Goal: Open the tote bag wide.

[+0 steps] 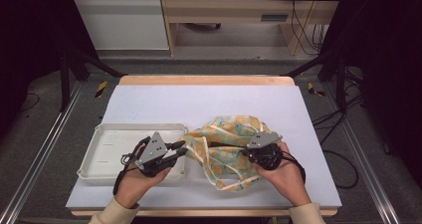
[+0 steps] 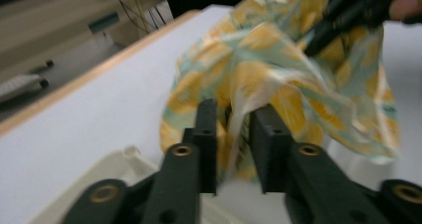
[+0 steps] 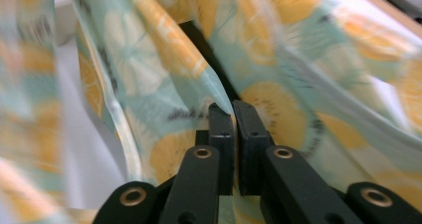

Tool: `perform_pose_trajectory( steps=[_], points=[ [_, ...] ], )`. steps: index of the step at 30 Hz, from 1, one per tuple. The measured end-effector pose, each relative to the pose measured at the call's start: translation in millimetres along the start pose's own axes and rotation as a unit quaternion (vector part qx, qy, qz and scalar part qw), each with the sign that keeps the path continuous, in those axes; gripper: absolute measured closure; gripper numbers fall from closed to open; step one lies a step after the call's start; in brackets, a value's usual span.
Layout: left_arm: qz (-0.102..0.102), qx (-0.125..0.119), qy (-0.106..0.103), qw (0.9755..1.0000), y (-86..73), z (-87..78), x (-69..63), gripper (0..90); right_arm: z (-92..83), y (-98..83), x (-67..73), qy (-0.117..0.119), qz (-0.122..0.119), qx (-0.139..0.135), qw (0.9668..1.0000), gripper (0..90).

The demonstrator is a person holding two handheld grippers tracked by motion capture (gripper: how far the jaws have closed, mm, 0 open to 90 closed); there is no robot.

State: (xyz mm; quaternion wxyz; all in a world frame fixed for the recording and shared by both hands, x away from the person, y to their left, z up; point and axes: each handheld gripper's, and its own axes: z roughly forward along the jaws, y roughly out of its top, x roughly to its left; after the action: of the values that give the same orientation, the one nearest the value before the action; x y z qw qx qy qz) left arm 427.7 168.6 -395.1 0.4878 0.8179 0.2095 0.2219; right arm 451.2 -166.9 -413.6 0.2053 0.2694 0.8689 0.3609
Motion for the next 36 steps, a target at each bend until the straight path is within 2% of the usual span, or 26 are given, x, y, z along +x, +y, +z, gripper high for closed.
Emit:
perform_pose_trajectory(
  steps=[1, 2, 3, 4, 5, 6, 9, 11, 12, 14, 18, 21, 23, 29, 31, 33, 36],
  points=[
    [0.000, 0.000, 0.000, 1.0000, 0.0, 0.0, 0.0, 69.1, 0.0, 0.0, 0.0, 0.000, 0.000, 0.000, 1.0000, 88.6],
    [-0.002, 0.021, 0.002, 0.9998, -6.6, 2.6, -1.3, 64.9, -1.3, -3.7, -3.0, -0.009, 0.016, -0.012, 0.9998, 89.2],
    [-0.002, 0.021, 0.002, 0.9998, -6.6, 2.6, -1.3, 62.2, -1.3, -3.7, -3.0, -0.009, 0.016, -0.012, 0.9998, 89.2],
    [-0.001, 0.034, 0.000, 0.9994, -9.5, 3.6, -1.2, 60.5, -1.9, -6.8, -4.0, -0.015, 0.023, -0.025, 0.9993, 89.3],
    [-0.001, 0.039, 0.004, 0.9992, -10.7, 3.6, -1.1, 60.5, -1.9, -6.8, -4.0, -0.015, 0.023, -0.025, 0.9993, 89.3],
    [0.000, 0.043, 0.014, 0.9990, -12.1, 2.8, -0.2, 59.1, -2.2, -7.7, -3.9, -0.017, 0.025, -0.030, 0.9991, 89.3],
    [0.000, 0.054, 0.025, 0.9983, -13.0, -1.8, 6.0, 55.1, -5.8, -11.3, -3.0, -0.025, 0.025, -0.050, 0.9981, 89.3],
    [0.008, 0.061, 0.047, 0.9970, -12.7, -5.6, 11.0, 54.7, -7.2, -13.4, -2.3, -0.027, 0.028, -0.057, 0.9976, 89.5],
    [0.006, 0.061, 0.055, 0.9966, -12.5, -7.4, 14.0, 54.3, -8.5, -16.1, -0.2, -0.030, 0.028, -0.064, 0.9971, 89.5],
    [-0.004, 0.054, 0.059, 0.9968, -10.9, -10.6, 19.4, 53.9, -9.2, -17.2, 1.3, -0.030, 0.026, -0.064, 0.9972, 89.5],
    [0.000, 0.042, 0.064, 0.9971, -0.1, -14.5, 24.0, 49.6, -13.3, -20.2, 7.5, -0.033, 0.021, -0.064, 0.9972, 89.5],
    [-0.007, 0.023, 0.055, 0.9982, 10.7, -11.2, 27.9, 45.9, -16.7, -23.4, 13.8, -0.035, 0.016, -0.061, 0.9974, 89.5],
    [-0.004, 0.024, 0.045, 0.9987, 16.6, -5.9, 28.5, 43.4, -18.5, -26.0, 17.5, -0.032, 0.013, -0.059, 0.9976, 89.5],
    [0.026, 0.056, 0.018, 0.9979, 41.4, 24.5, 27.9, 37.5, -23.7, -36.8, 27.2, -0.027, 0.004, -0.051, 0.9983, 89.4],
    [0.038, 0.063, 0.014, 0.9972, 48.6, 34.5, 26.5, 35.9, -25.3, -40.0, 29.6, -0.026, 0.002, -0.048, 0.9985, 89.4],
    [0.042, 0.074, -0.002, 0.9964, 56.3, 46.5, 24.4, 33.0, -27.3, -43.9, 31.6, -0.026, 0.002, -0.047, 0.9986, 89.4],
    [0.064, 0.086, -0.013, 0.9942, 62.8, 61.4, 20.0, 31.9, -29.1, -49.6, 32.8, -0.025, 0.001, -0.046, 0.9987, 89.3]
  ],
)
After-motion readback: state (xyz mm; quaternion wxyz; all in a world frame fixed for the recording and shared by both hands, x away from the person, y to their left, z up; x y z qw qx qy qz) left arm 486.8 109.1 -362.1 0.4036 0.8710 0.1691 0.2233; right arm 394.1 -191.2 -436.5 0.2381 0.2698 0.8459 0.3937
